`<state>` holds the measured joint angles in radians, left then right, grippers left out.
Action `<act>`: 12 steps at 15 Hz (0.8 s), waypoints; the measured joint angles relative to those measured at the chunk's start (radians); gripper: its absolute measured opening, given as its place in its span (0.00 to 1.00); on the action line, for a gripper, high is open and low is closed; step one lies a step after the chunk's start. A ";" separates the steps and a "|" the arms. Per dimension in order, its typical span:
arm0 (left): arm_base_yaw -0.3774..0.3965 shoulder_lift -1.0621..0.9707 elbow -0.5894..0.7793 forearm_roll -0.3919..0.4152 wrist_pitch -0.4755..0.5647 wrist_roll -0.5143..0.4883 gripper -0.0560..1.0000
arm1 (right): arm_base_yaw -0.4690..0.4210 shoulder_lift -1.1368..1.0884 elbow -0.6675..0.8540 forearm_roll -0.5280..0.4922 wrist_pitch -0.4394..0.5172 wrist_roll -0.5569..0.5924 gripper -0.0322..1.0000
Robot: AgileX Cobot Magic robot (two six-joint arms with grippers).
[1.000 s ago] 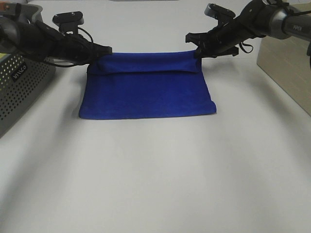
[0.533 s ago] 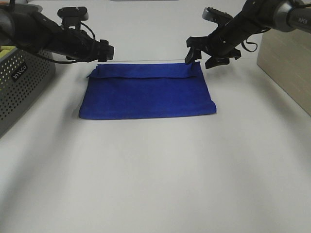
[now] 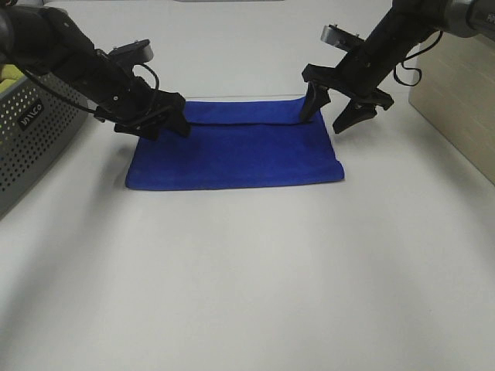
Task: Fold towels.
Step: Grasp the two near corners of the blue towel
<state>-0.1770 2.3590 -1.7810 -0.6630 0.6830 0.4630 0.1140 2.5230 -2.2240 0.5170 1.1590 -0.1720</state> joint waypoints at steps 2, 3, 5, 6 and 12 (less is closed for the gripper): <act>0.014 -0.009 0.000 0.087 0.042 -0.133 0.67 | -0.024 -0.001 0.000 -0.003 0.047 0.005 0.71; 0.018 -0.021 0.004 0.132 0.057 -0.200 0.67 | -0.038 -0.001 0.000 -0.003 0.047 0.011 0.71; 0.019 -0.053 0.049 0.225 0.049 -0.315 0.67 | -0.057 -0.001 0.000 -0.008 0.047 0.021 0.71; 0.019 -0.064 0.072 0.254 0.045 -0.380 0.66 | -0.059 -0.001 0.000 -0.010 0.047 0.021 0.71; 0.019 -0.029 0.100 0.274 0.045 -0.463 0.66 | -0.058 0.027 0.036 -0.003 0.055 0.016 0.71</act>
<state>-0.1580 2.3300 -1.6810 -0.3890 0.7280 0.0000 0.0560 2.5500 -2.1880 0.5140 1.2140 -0.1560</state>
